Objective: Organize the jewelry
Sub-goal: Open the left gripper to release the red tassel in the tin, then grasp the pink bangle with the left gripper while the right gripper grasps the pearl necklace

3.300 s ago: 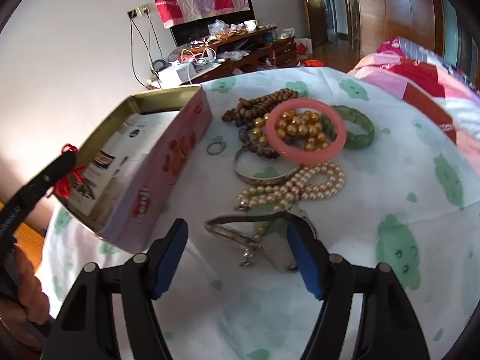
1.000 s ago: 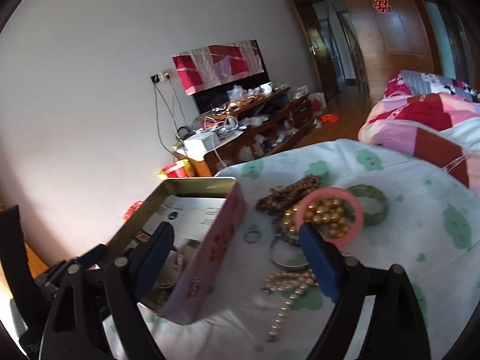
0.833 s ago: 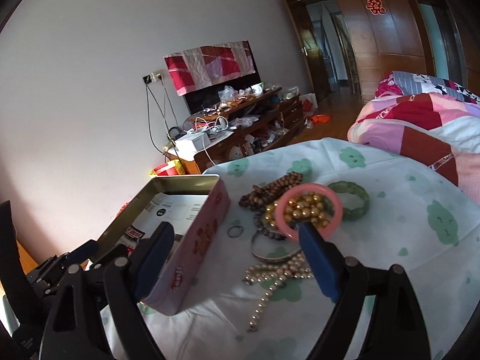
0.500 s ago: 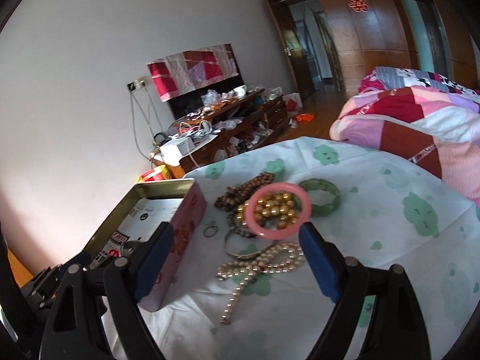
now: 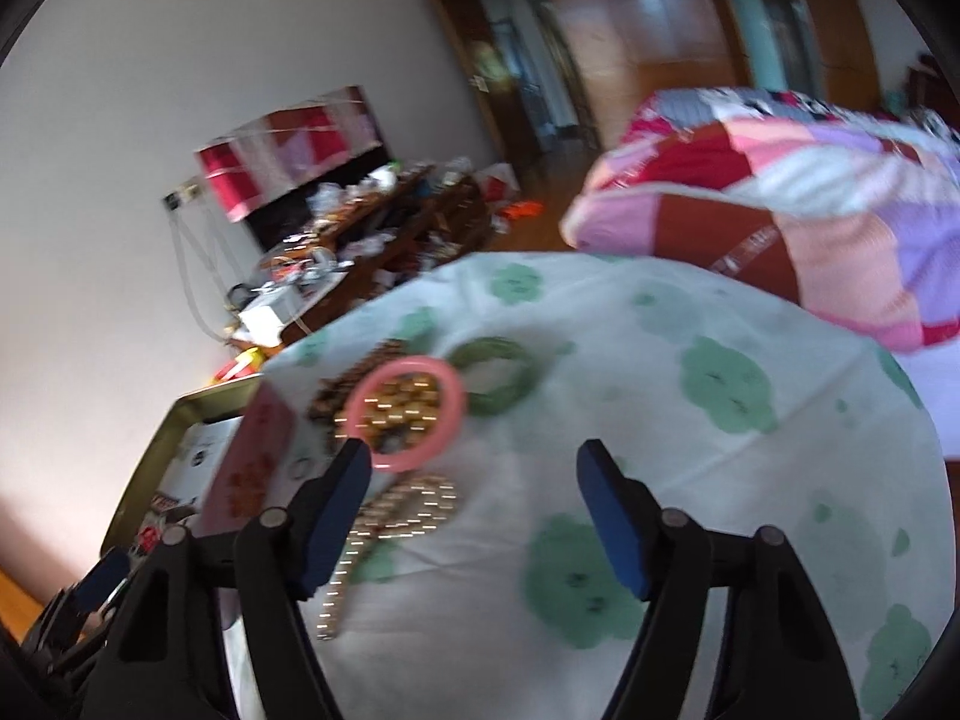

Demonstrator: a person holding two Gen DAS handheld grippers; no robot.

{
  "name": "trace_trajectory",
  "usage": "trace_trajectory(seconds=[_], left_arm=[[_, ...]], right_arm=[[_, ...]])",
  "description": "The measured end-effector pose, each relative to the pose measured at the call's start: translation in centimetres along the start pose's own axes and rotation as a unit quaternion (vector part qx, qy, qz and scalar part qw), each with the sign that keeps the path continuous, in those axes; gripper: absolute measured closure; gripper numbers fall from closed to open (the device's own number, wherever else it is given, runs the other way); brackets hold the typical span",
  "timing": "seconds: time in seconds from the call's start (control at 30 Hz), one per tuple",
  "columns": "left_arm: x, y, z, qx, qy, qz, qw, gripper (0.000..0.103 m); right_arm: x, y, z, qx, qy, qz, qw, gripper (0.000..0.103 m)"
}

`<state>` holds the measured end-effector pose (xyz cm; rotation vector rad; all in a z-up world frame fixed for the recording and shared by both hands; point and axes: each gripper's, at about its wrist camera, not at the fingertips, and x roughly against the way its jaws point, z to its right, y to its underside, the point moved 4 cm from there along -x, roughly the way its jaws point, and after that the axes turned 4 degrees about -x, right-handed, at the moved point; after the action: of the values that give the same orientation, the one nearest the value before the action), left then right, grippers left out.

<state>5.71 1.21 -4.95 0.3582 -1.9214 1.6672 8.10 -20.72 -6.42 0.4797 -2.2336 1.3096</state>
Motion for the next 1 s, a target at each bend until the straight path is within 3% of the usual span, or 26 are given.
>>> trace_trajectory(seconds=[0.13, 0.33, 0.57, 0.67, 0.73, 0.83, 1.0], left_arm=[[0.0, 0.1, 0.8, -0.006, 0.013, -0.004, 0.9999, 0.043], [0.1, 0.1, 0.7, -0.002, 0.014, -0.002, 0.9999, 0.043], [-0.5, 0.4, -0.1, 0.019, 0.009, -0.018, 0.9996, 0.043], [-0.2, 0.4, -0.2, 0.018, 0.009, -0.013, 0.9997, 0.043], [-0.1, 0.3, -0.1, 0.015, 0.010, -0.009, 0.9998, 0.043], [-0.1, 0.3, 0.2, 0.008, 0.009, -0.011, 0.9999, 0.043], [-0.1, 0.3, 0.7, -0.004, 0.008, -0.010, 0.9999, 0.043]], right_arm=[[-0.8, 0.3, 0.7, -0.005, 0.001, -0.028, 1.000, 0.031], [-2.9, 2.4, -2.6, 0.060, -0.029, -0.093, 0.993, 0.031], [-5.6, 3.7, -5.5, 0.132, -0.014, -0.132, 0.982, 0.026], [-6.1, 4.2, -6.4, 0.185, 0.016, -0.136, 0.973, 0.026], [-5.8, 4.5, -6.4, 0.195, 0.012, -0.137, 0.971, 0.034], [-4.8, 4.6, -5.5, 0.212, 0.021, -0.132, 0.968, 0.058], [-3.8, 3.8, -3.5, 0.163, 0.003, -0.127, 0.978, 0.066]])
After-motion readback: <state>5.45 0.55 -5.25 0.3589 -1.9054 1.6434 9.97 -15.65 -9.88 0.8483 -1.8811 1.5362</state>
